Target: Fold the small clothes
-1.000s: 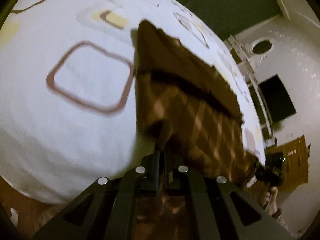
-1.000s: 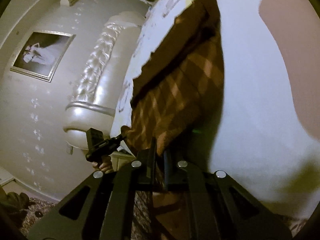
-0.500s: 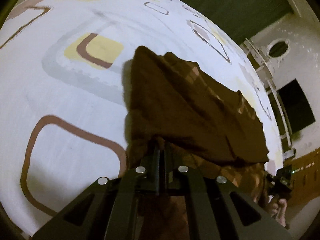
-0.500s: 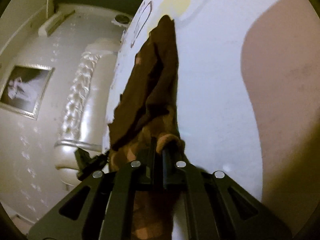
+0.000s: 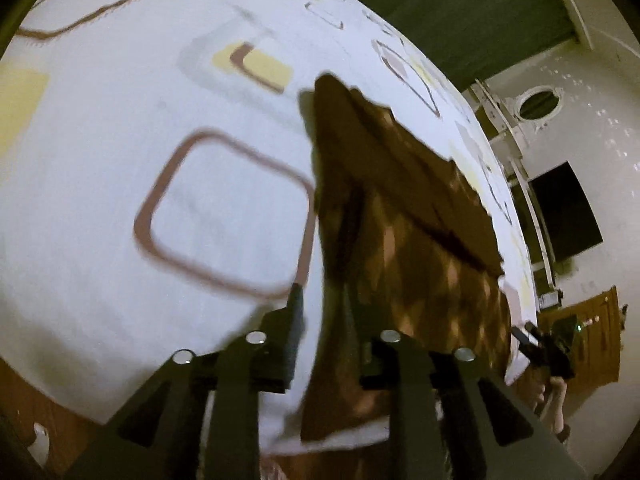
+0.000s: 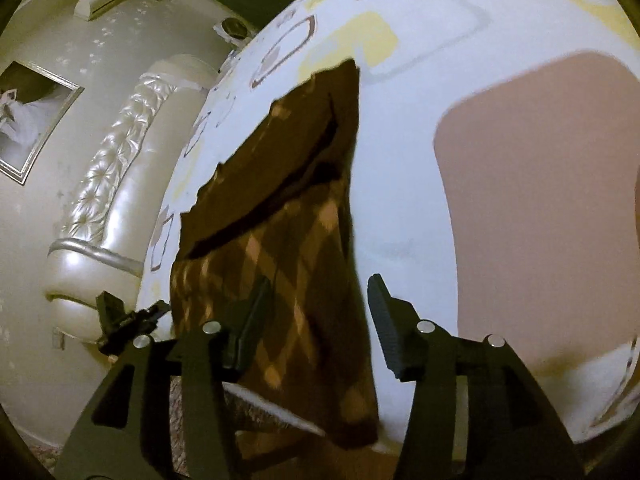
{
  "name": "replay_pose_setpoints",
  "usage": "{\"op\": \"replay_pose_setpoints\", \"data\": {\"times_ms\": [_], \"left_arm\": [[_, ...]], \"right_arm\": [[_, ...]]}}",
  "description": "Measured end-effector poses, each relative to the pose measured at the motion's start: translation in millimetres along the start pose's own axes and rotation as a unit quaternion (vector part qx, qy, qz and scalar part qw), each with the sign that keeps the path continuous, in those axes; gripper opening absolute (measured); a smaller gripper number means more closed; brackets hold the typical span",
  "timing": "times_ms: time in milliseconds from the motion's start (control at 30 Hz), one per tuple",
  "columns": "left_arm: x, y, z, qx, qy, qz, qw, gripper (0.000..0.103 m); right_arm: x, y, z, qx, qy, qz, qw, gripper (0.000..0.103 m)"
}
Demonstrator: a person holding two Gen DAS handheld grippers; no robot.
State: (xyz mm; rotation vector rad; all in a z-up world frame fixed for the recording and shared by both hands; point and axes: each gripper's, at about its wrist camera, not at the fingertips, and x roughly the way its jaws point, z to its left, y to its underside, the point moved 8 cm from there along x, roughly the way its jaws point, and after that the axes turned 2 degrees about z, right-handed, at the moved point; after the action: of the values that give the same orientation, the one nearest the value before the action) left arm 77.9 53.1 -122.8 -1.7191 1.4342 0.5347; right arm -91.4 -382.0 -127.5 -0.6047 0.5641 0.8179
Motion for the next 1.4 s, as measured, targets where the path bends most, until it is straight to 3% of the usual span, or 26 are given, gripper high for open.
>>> {"op": "replay_pose_setpoints", "data": {"times_ms": [133, 300, 367, 700, 933, 1067, 1167, 1200, 1333, 1400], "left_arm": [[2, 30, -9, 0.006, 0.023, 0.018, 0.9996, 0.039], [13, 44, -13, 0.011, 0.025, 0.035, 0.9990, 0.041], [13, 45, -14, 0.004, 0.041, 0.038, 0.9984, 0.048], [17, 73, -2, -0.038, 0.068, 0.077, 0.9939, 0.049], [25, 71, -9, -0.042, 0.079, 0.074, 0.9933, 0.049], [32, 70, -18, -0.024, 0.071, 0.074, 0.9945, 0.058], [30, 70, -18, -0.027, 0.075, 0.069, 0.9944, 0.059], [29, 71, -20, -0.021, 0.076, 0.068, 0.9946, 0.057], [33, 74, -31, 0.008, 0.057, 0.073, 0.9957, 0.028], [35, 75, -34, 0.012, 0.058, 0.075, 0.9954, 0.019]], "right_arm": [[-8, 20, -18, 0.035, -0.011, 0.004, 0.999, 0.052], [-14, 37, -24, 0.057, -0.050, 0.011, 0.997, 0.054], [-15, 39, -24, 0.054, -0.056, 0.015, 0.997, 0.054], [-16, 48, -22, 0.042, -0.083, 0.043, 0.995, 0.055], [-9, 55, -21, 0.041, -0.105, 0.062, 0.992, 0.055], [-1, 59, -16, 0.035, -0.119, 0.076, 0.989, 0.055], [1, 59, -20, 0.060, -0.142, 0.071, 0.986, 0.055], [1, 59, -21, 0.065, -0.149, 0.069, 0.984, 0.055], [2, 60, -23, 0.068, -0.160, 0.066, 0.982, 0.055], [3, 59, -22, 0.062, -0.159, 0.066, 0.983, 0.048]]}}
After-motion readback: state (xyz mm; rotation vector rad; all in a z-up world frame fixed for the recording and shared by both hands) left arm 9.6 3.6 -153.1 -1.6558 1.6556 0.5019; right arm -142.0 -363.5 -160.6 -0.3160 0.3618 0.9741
